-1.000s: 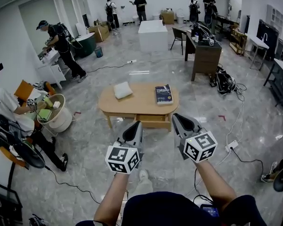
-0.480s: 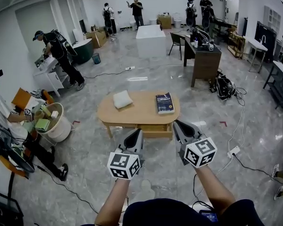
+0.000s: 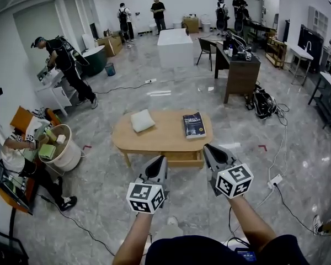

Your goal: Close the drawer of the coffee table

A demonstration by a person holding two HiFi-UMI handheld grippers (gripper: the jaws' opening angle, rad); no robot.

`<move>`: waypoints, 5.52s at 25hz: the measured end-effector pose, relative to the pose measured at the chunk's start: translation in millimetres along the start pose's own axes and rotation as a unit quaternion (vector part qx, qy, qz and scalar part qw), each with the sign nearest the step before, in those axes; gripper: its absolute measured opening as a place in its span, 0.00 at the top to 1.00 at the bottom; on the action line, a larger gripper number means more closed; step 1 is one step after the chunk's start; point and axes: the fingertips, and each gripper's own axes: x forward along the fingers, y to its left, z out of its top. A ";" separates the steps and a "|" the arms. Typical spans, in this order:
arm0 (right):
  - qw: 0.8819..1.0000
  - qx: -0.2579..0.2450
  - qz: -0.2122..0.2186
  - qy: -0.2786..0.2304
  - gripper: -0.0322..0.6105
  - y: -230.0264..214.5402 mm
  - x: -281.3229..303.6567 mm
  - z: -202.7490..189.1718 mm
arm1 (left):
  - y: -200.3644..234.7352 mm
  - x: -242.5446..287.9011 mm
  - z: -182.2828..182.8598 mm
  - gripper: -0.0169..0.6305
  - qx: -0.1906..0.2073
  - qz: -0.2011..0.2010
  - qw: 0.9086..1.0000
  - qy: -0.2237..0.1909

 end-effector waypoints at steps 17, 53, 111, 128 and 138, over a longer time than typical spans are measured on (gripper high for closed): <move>1.000 -0.002 -0.020 0.012 0.93 -17.3 107.0 13.9 | 92.6 62.1 28.7 0.97 -0.011 -0.018 1.000 0.001; 0.998 -0.015 -0.002 0.059 0.93 -36.9 209.9 -24.7 | 180.3 134.0 -15.6 0.97 -0.076 -0.032 0.996 0.022; 0.972 0.002 0.166 0.165 0.93 -107.2 332.3 -133.8 | 220.2 193.2 -140.1 0.97 -0.145 0.160 0.973 0.077; 0.964 -0.004 0.162 0.213 0.93 -94.6 324.5 -213.8 | 221.7 186.8 -224.8 0.97 -0.159 0.148 0.969 0.115; 0.959 0.000 0.151 0.241 0.93 -98.4 311.6 -263.1 | 213.7 178.8 -276.2 0.97 -0.189 0.154 0.961 0.133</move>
